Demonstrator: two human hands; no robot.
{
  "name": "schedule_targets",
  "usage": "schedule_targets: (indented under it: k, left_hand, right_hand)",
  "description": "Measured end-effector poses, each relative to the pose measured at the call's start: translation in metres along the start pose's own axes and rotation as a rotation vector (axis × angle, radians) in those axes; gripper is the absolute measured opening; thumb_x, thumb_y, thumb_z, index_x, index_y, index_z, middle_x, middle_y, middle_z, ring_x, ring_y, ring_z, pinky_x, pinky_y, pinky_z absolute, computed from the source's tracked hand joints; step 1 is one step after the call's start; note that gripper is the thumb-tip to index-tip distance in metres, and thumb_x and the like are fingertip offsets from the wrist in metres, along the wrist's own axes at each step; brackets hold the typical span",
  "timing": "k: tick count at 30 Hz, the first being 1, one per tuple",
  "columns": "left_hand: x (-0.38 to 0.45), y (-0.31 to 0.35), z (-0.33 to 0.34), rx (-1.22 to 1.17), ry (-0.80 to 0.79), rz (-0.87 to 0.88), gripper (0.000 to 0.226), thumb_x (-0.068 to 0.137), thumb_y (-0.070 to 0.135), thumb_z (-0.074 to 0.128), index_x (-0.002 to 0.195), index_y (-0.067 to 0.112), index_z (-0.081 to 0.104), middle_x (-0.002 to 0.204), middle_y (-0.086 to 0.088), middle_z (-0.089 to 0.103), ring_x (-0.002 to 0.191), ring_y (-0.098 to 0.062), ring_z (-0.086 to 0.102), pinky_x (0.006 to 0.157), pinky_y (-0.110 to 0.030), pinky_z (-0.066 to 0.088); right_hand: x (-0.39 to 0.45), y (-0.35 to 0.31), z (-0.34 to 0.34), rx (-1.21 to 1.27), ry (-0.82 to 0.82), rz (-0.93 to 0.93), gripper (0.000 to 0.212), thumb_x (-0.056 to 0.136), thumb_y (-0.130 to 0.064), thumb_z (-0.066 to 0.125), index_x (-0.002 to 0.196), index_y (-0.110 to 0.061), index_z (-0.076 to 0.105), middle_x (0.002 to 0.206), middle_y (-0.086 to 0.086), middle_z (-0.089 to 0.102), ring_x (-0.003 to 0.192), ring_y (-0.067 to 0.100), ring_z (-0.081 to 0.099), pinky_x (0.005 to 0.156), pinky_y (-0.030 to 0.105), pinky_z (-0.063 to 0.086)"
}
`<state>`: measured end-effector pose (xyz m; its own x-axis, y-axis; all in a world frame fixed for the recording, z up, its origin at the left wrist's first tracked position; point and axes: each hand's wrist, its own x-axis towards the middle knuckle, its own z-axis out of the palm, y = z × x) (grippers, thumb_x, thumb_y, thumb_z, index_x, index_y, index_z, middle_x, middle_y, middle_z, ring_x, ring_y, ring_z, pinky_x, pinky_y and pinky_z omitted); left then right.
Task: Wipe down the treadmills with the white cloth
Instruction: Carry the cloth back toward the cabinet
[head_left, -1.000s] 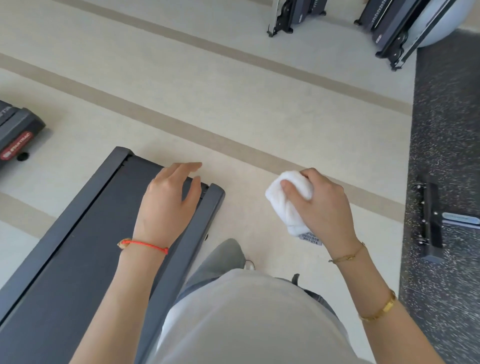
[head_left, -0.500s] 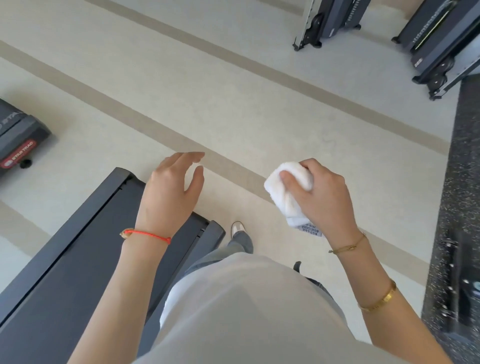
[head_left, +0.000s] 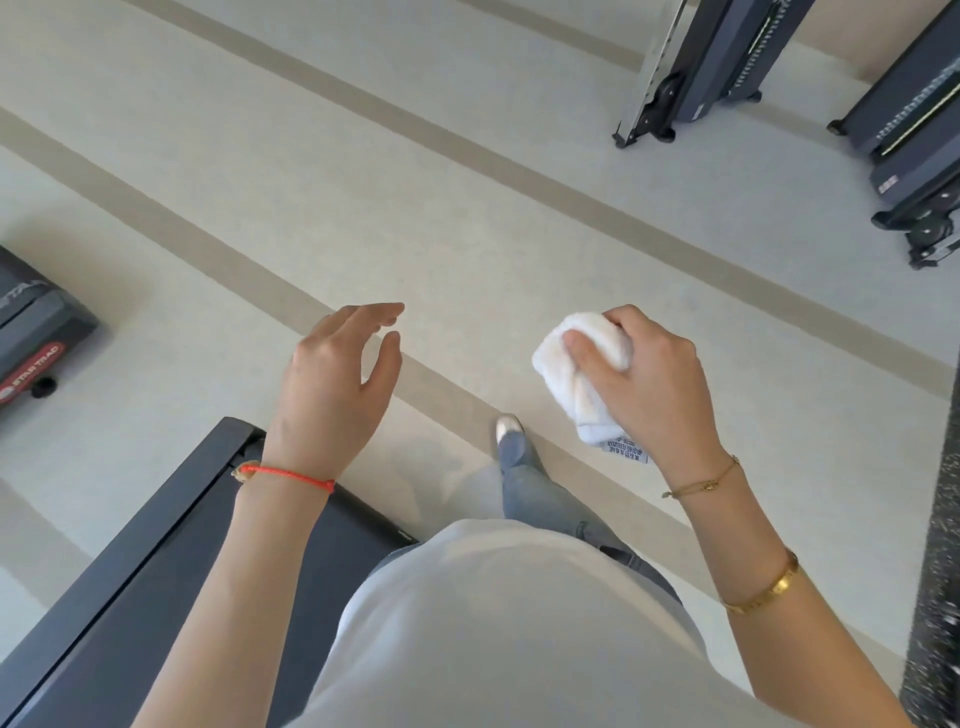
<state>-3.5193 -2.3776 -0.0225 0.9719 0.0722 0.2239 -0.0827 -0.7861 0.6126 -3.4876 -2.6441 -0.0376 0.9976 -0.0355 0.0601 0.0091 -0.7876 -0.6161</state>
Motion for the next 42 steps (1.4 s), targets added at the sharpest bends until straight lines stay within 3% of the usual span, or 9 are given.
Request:
schedule_targets:
  k: [13, 19, 23, 29, 42]
  left_hand:
    - [0.271, -0.035, 0.052, 0.011, 0.11, -0.088, 0.026, 0.096, 0.01, 0.055, 0.119, 0.012, 0.066, 0.111, -0.001, 0.069, 0.104, -0.021, 0.066, 0.083, -0.041, 0.054]
    - [0.368, -0.065, 0.055, 0.01, 0.172, -0.168, 0.025, 0.096, 0.012, 0.055, 0.118, 0.015, 0.067, 0.109, 0.002, 0.07, 0.102, -0.017, 0.066, 0.083, -0.037, 0.055]
    - [0.428, -0.103, 0.052, 0.024, 0.204, -0.223, 0.025, 0.096, 0.011, 0.055, 0.117, 0.015, 0.067, 0.109, 0.002, 0.07, 0.102, -0.017, 0.066, 0.085, -0.032, 0.053]
    - [0.534, -0.179, 0.035, 0.039, 0.244, -0.262, 0.025, 0.096, 0.011, 0.055, 0.117, 0.014, 0.067, 0.11, 0.002, 0.069, 0.102, -0.019, 0.066, 0.08, -0.04, 0.055]
    - [0.766, -0.34, -0.063, 0.118, 0.258, -0.322, 0.025, 0.097, 0.012, 0.055, 0.119, 0.013, 0.066, 0.11, 0.001, 0.069, 0.103, -0.02, 0.065, 0.084, -0.033, 0.052]
  right_hand:
    - [0.312, -0.021, 0.037, 0.002, -0.058, -0.14, 0.034, 0.086, -0.057, 0.056, 0.096, -0.024, 0.059, 0.083, -0.007, 0.064, 0.077, 0.016, 0.058, 0.064, 0.032, 0.048]
    - [0.436, -0.06, 0.065, -0.01, -0.115, -0.211, 0.033, 0.087, -0.056, 0.056, 0.091, -0.023, 0.057, 0.078, -0.009, 0.061, 0.073, 0.015, 0.057, 0.06, 0.031, 0.045]
    - [0.508, -0.088, 0.1, -0.02, -0.182, -0.239, 0.031, 0.087, -0.055, 0.057, 0.088, -0.024, 0.054, 0.074, -0.008, 0.06, 0.073, 0.017, 0.057, 0.059, 0.032, 0.046]
    - [0.623, -0.147, 0.169, -0.009, -0.22, -0.289, 0.033, 0.087, -0.056, 0.056, 0.092, -0.023, 0.058, 0.079, -0.008, 0.063, 0.077, 0.017, 0.059, 0.064, 0.034, 0.049]
    - [0.855, -0.317, 0.303, 0.02, -0.259, -0.358, 0.035, 0.087, -0.057, 0.054, 0.092, -0.023, 0.058, 0.08, -0.007, 0.063, 0.077, 0.017, 0.059, 0.065, 0.035, 0.049]
